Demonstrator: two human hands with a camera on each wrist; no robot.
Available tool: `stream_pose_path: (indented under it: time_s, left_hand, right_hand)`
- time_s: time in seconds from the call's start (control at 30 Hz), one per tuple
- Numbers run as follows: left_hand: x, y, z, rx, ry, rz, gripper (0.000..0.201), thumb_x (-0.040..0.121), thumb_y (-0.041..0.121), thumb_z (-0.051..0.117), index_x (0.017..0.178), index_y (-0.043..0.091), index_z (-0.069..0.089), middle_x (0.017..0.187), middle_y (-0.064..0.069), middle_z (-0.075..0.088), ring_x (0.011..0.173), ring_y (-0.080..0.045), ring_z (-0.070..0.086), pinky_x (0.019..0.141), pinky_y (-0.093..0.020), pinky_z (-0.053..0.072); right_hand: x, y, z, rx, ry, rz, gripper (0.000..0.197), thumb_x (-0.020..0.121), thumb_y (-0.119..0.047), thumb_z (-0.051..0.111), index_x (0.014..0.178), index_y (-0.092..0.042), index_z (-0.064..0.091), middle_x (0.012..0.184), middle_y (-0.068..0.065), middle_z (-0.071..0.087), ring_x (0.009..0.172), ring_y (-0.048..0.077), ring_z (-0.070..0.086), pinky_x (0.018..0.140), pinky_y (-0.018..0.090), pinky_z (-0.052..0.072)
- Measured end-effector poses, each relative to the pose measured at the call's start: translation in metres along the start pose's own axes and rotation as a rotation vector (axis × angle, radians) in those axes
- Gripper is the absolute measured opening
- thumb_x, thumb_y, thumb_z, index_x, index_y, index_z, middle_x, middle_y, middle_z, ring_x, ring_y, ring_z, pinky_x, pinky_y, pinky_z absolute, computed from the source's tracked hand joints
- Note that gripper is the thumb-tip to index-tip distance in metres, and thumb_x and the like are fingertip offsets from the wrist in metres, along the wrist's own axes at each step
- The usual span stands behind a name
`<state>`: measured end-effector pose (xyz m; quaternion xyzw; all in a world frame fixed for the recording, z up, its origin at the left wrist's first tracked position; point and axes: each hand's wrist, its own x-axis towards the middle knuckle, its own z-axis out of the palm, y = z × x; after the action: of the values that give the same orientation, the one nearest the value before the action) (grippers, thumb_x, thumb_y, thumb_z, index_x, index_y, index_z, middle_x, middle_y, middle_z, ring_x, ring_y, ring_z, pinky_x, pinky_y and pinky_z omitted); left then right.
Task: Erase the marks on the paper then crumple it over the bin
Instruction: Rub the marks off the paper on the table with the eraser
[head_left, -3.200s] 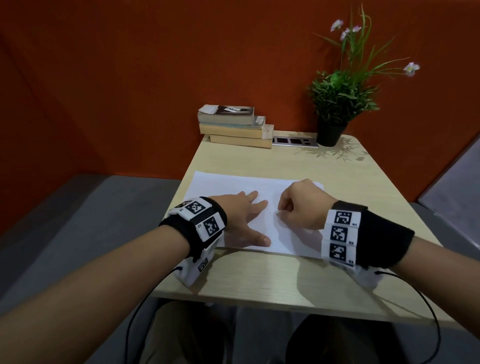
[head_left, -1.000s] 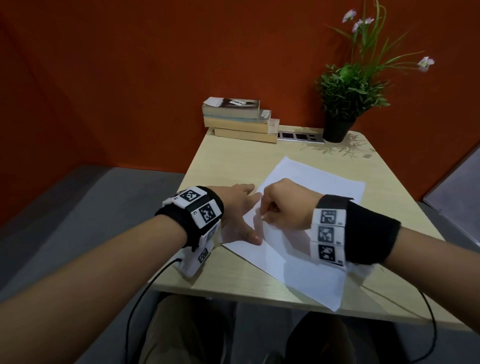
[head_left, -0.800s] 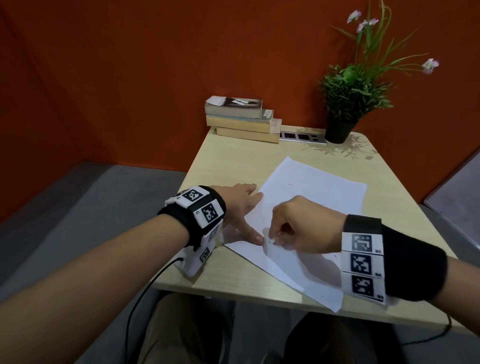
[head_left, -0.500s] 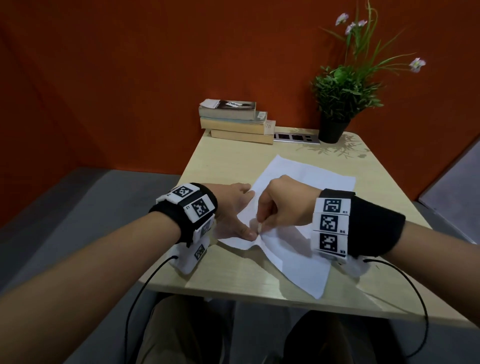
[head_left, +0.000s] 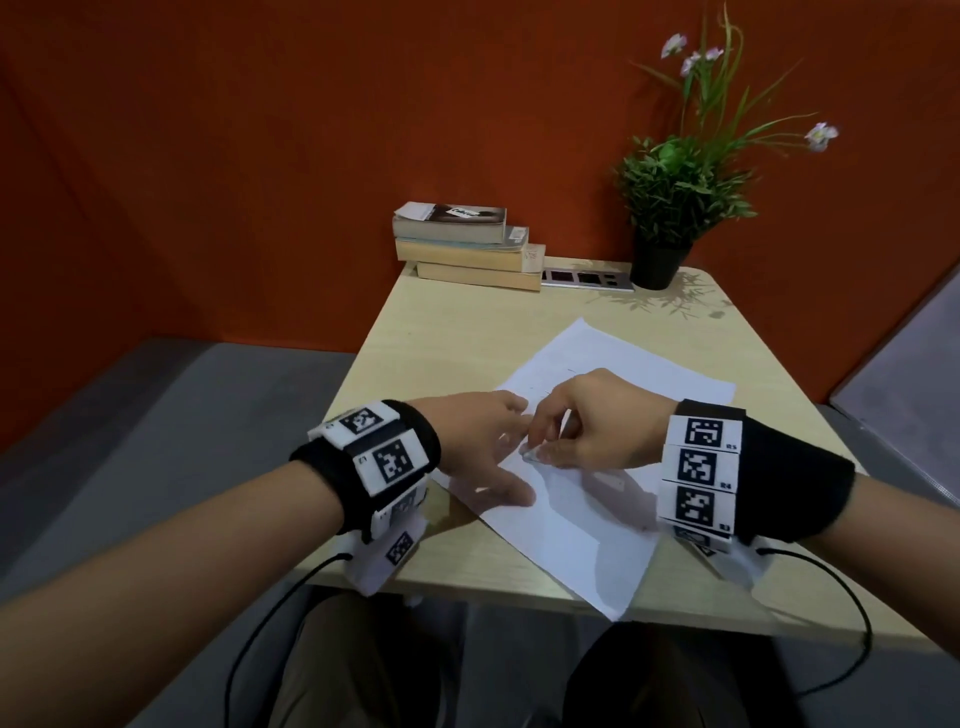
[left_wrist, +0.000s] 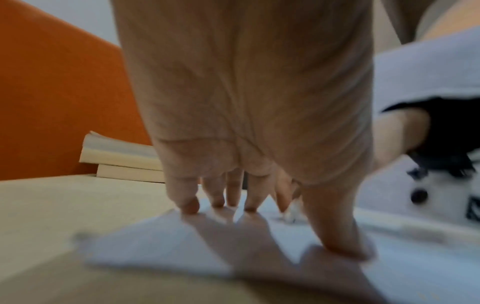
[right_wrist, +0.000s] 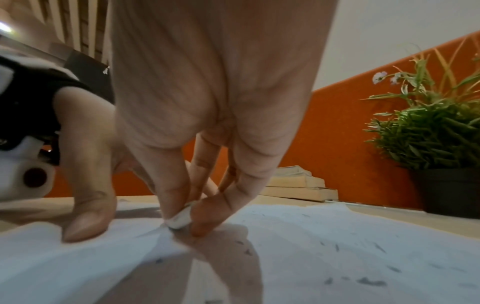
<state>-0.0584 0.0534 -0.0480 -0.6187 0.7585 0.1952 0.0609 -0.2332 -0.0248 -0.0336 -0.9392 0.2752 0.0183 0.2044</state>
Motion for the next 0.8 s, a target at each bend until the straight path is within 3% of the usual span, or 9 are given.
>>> stream_pose_path:
  time_s: [0.1,0.17,0.23,0.37,0.47,0.57,0.7,0.8]
  left_hand:
    - [-0.007,-0.004,0.009,0.025,-0.061,-0.050,0.113,0.079,0.076,0.062,0.161,0.018,0.009,0.168,0.003,-0.006,0.153,-0.011,0.005,0.119,-0.031,0.022]
    - [-0.010,-0.006,0.010,0.008,-0.097,-0.111,0.129,0.073,0.082,0.061,0.160,0.016,-0.007,0.166,0.007,-0.019,0.153,-0.011,0.004,0.121,-0.032,0.020]
    - [-0.011,-0.008,0.009,-0.012,-0.103,-0.157,0.135,0.069,0.085,0.061,0.159,0.016,-0.013,0.165,0.009,-0.023,0.153,-0.013,0.004,0.122,-0.035,0.018]
    - [-0.012,-0.011,0.009,0.007,-0.116,-0.168,0.137,0.065,0.091,0.055,0.159,0.021,-0.016,0.164,0.011,-0.024,0.154,-0.013,0.001,0.123,-0.038,0.015]
    - [-0.010,-0.018,0.008,-0.022,-0.114,-0.143,0.119,0.077,0.087,0.048,0.159,0.026,-0.013,0.165,0.010,-0.022,0.154,-0.013,0.001,0.123,-0.037,0.014]
    - [-0.008,-0.022,0.008,0.002,-0.119,-0.142,0.111,0.084,0.081,0.046,0.160,0.023,-0.012,0.165,0.011,-0.023,0.154,-0.014,0.005,0.123,-0.036,0.016]
    - [-0.006,-0.025,0.010,0.015,-0.121,-0.176,0.123,0.073,0.090,0.048,0.160,0.027,-0.012,0.164,0.017,-0.023,0.154,-0.018,0.009,0.122,-0.042,0.020]
    - [-0.004,-0.029,0.009,-0.004,-0.119,-0.200,0.136,0.056,0.099,0.045,0.158,0.032,-0.014,0.162,0.021,-0.024,0.153,-0.017,0.012,0.122,-0.045,0.022]
  right_hand:
    - [0.001,0.001,0.001,-0.035,-0.022,-0.005,0.019,0.074,-0.043,0.078,0.092,-0.037,0.075,0.092,-0.013,0.067,0.076,-0.002,0.067,0.073,0.023,0.056]
    - [0.002,0.000,0.002,-0.046,-0.029,-0.007,0.019,0.075,-0.040,0.079,0.093,-0.036,0.074,0.092,-0.013,0.066,0.077,-0.002,0.066,0.074,0.023,0.056]
    - [0.005,0.000,0.001,-0.055,-0.015,-0.008,0.018,0.082,-0.038,0.075,0.099,-0.034,0.074,0.090,-0.013,0.068,0.080,0.001,0.065,0.076,0.023,0.054]
    - [0.020,-0.009,0.002,-0.121,0.057,-0.003,0.022,0.090,-0.029,0.061,0.109,-0.029,0.072,0.090,-0.008,0.073,0.083,0.009,0.066,0.080,0.026,0.054]
    - [0.032,-0.013,-0.001,-0.180,0.056,0.000,0.024,0.088,-0.022,0.057,0.105,-0.027,0.074,0.098,-0.007,0.071,0.085,0.011,0.063,0.082,0.028,0.054]
    - [0.037,-0.011,-0.008,-0.213,-0.002,0.015,0.017,0.085,-0.036,0.067,0.098,-0.027,0.074,0.091,-0.009,0.070,0.083,0.010,0.065,0.079,0.029,0.056]
    - [0.038,-0.007,-0.003,-0.188,0.026,0.017,0.015,0.083,-0.038,0.070,0.090,-0.025,0.075,0.080,-0.010,0.069,0.076,0.010,0.065,0.074,0.032,0.058]
    - [0.045,-0.006,0.001,-0.148,0.141,0.039,0.014,0.082,-0.036,0.072,0.090,-0.025,0.076,0.079,-0.010,0.069,0.075,0.009,0.064,0.069,0.026,0.054]
